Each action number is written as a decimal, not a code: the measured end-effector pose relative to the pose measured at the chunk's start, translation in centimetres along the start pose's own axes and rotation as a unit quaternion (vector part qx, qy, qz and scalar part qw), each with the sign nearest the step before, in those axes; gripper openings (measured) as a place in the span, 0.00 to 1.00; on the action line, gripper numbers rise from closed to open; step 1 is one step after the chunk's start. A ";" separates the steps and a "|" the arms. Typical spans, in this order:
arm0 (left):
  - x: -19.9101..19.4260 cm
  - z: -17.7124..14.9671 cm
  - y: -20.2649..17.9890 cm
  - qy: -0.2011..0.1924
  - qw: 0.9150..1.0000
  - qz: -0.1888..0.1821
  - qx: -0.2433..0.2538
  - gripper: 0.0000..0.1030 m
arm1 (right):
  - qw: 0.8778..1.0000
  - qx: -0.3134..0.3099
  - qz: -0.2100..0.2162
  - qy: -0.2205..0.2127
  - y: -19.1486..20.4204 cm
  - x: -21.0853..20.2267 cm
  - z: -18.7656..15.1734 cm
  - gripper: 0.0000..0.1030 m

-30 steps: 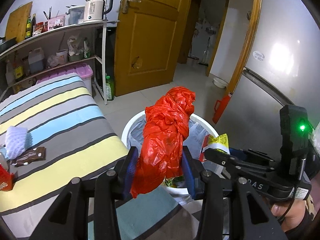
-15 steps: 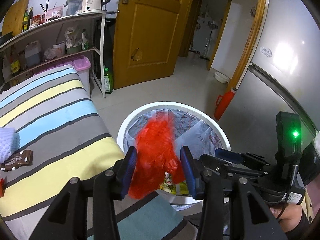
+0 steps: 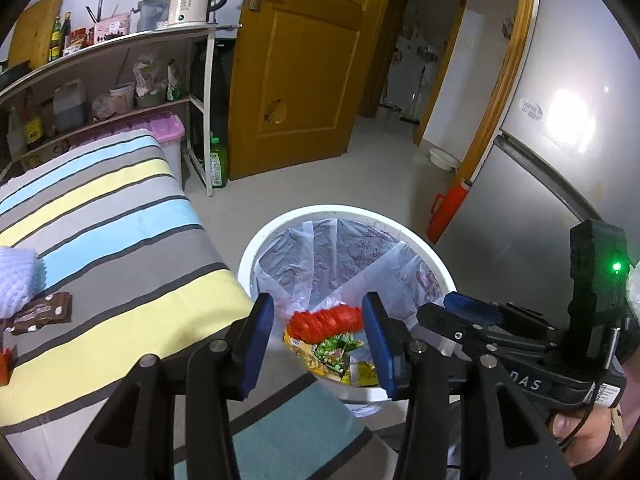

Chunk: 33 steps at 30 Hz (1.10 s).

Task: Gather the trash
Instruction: 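Move both open tools back to the table toward the remaining trash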

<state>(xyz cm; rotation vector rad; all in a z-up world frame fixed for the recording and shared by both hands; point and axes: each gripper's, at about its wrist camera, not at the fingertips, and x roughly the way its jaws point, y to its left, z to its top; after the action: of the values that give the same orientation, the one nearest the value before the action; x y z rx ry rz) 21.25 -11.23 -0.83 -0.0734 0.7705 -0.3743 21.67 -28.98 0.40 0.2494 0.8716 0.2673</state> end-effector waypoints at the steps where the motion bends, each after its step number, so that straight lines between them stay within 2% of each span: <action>1: -0.5 -0.1 0.1 -0.004 1.000 0.000 -0.001 0.46 | 1.000 -0.004 0.002 -0.004 0.3 -0.4 0.0 0.49; 15: -7.6 -2.8 2.2 -0.060 0.997 0.034 -0.035 0.46 | 0.995 -0.060 0.036 -0.072 5.7 -5.9 -1.0 0.49; 24: -11.5 -5.1 4.4 -0.093 0.992 0.066 -0.055 0.46 | 0.990 -0.109 0.054 -0.073 10.2 -6.3 -2.2 0.49; 28: -12.7 -6.0 5.2 -0.105 0.990 0.081 -0.049 0.46 | 0.987 -0.126 0.070 -0.073 12.0 -6.3 -2.8 0.49; 33: -14.0 -7.1 6.5 -0.112 0.988 0.093 -0.060 0.46 | 0.983 -0.146 0.088 -0.069 13.7 -5.9 -3.4 0.49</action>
<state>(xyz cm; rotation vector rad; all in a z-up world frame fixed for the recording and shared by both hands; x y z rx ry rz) 9.11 0.31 2.06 -0.1528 0.5720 -0.1396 13.70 -17.71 6.94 0.0700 0.6640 0.5326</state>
